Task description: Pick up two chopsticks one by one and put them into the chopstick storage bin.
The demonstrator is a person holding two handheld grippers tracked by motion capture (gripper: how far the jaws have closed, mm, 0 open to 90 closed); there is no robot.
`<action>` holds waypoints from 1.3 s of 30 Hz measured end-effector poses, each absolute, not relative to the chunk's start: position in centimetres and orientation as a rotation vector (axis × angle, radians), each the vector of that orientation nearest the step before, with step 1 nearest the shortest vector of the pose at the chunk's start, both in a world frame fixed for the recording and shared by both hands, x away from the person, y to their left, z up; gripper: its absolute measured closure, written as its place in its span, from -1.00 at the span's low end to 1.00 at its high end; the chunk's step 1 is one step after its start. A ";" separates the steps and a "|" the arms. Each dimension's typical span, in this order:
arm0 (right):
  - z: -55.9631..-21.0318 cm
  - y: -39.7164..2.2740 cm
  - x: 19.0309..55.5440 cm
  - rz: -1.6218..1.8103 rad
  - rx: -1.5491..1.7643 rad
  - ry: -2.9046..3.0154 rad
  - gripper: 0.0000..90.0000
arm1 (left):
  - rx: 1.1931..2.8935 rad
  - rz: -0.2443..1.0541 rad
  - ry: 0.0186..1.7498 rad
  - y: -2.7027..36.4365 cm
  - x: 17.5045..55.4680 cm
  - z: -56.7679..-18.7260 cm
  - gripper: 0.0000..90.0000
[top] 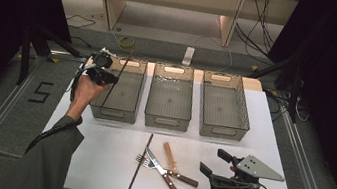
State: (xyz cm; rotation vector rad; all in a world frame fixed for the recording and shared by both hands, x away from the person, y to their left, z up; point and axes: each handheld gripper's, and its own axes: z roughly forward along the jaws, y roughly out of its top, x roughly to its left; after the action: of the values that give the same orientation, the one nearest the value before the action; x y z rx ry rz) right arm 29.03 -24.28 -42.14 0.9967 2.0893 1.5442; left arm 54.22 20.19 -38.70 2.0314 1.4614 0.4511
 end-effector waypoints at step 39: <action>-42.0 -24.2 28.8 1.525 0.992 2.108 -0.45 | 2.157 0.239 1.400 14.8 42.0 -38.6 -0.63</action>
State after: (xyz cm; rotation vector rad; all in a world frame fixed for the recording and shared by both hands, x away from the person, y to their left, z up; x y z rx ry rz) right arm 28.81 -24.25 -41.98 0.9919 2.1081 1.5253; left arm 42.03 14.75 -38.55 2.1574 1.3999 0.2395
